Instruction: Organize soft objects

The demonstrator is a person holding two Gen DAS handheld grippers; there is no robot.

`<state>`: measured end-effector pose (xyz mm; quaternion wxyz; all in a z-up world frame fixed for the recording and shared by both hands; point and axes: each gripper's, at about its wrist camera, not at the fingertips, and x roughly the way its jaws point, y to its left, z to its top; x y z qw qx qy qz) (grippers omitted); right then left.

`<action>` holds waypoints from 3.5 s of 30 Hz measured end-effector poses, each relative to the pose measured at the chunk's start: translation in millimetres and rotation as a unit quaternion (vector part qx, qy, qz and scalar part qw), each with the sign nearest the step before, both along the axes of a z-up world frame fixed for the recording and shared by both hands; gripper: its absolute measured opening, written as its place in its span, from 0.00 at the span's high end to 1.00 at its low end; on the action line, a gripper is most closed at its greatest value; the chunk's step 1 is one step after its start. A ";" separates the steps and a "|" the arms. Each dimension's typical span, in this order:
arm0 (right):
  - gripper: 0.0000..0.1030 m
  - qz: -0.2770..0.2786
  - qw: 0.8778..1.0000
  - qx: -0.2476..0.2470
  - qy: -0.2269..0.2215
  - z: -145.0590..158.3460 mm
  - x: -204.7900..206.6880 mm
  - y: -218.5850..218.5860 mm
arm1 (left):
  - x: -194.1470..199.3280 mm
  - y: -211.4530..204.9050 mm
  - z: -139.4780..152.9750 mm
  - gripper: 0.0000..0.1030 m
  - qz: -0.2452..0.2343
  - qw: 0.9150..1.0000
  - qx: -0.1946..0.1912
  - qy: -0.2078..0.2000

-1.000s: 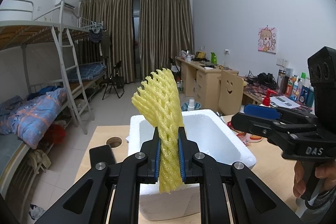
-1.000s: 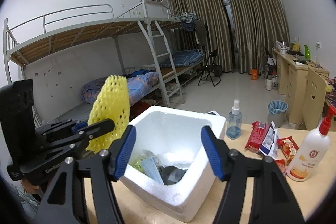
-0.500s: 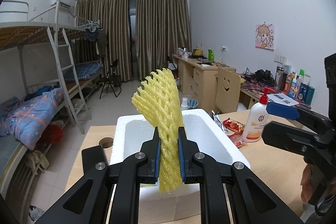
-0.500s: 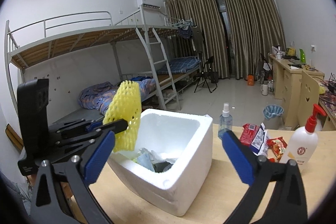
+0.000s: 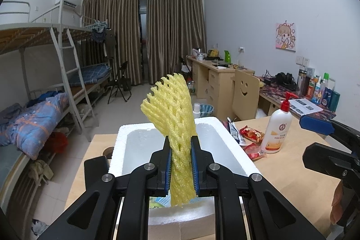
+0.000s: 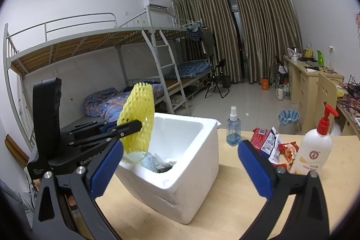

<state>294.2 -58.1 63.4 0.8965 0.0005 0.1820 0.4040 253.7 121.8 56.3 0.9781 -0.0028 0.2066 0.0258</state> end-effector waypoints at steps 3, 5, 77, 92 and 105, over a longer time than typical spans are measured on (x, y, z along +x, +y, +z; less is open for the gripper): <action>0.00 -0.001 1.000 -0.002 0.000 -1.1 -2.4 -2.9 | 2.5 -2.9 -1.2 0.83 0.001 1.000 0.002 0.003; 0.00 0.000 1.000 -0.002 0.000 -1.2 -4.3 -3.2 | 4.0 -4.0 -1.6 0.65 0.002 1.000 0.004 0.004; 0.00 -0.082 0.993 0.036 -0.079 13.3 -155.2 -89.5 | -211.2 -76.2 33.0 0.00 -0.024 0.995 -0.003 -0.098; 0.00 -0.084 0.991 0.028 -0.101 -4.4 -176.6 -91.7 | -236.5 -81.7 12.2 0.00 -0.021 0.993 0.006 -0.113; 0.00 -0.076 0.992 0.027 -0.093 -36.0 -189.7 -92.5 | -245.0 -86.2 -19.9 0.00 -0.019 0.994 -0.001 -0.108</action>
